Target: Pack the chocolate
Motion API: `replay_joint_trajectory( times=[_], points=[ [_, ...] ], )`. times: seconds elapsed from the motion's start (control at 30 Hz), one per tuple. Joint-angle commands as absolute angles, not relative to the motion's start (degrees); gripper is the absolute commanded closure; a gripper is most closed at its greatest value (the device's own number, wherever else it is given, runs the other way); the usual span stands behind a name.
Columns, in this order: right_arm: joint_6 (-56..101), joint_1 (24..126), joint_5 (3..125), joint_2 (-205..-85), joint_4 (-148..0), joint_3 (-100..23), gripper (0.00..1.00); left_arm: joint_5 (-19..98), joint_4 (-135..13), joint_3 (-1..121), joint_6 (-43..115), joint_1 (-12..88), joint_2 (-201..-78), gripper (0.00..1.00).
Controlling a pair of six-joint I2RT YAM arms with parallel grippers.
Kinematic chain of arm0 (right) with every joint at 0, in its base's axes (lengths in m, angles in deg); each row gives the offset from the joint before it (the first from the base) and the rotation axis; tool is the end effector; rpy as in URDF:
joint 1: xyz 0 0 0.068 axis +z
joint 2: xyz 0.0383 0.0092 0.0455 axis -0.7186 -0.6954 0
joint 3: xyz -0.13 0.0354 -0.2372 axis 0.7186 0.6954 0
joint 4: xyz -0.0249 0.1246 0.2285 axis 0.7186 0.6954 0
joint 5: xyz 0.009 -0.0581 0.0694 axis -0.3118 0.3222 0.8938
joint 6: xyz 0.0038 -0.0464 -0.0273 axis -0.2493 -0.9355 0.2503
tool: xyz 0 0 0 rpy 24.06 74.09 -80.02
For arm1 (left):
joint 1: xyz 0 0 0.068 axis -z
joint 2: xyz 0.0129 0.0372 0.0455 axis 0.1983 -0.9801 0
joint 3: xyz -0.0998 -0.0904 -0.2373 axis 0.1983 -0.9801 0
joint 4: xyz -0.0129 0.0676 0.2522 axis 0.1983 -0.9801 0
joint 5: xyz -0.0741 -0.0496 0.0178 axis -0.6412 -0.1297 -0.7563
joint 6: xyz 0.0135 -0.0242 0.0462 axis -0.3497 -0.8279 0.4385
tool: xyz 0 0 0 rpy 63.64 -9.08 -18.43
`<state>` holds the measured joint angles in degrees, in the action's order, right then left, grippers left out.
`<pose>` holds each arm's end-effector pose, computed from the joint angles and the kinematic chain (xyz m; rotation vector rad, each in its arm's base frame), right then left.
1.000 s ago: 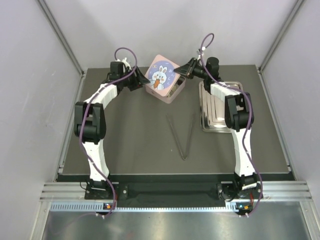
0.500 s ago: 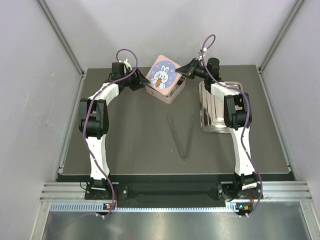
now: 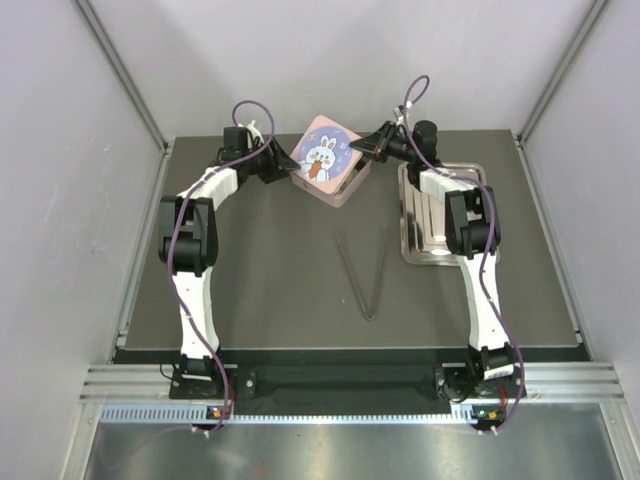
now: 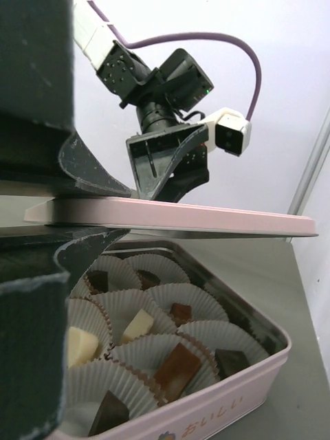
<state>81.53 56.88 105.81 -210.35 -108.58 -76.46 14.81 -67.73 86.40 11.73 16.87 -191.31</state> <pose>0.5600 0.1359 0.1805 0.0619 1.8366 1.6563 0.5060 -0.0676 0.2006 -0.2307 2.2163 -1.0258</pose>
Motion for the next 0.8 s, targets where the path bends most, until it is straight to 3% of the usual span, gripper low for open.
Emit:
replay_joint_trajectory(
  times=[0.0, 0.77],
  points=[
    [83.29, 56.13, 107.75, -211.0, -112.81, -79.12, 1.0, 13.72, -64.12, 88.65, 11.77, 16.36, -191.71, 0.43],
    [81.89, 54.64, 107.84, -212.06, -111.84, -78.06, 0.98, 11.26, -60.69, 90.49, 8.34, 16.27, -196.28, 0.44]
  ],
)
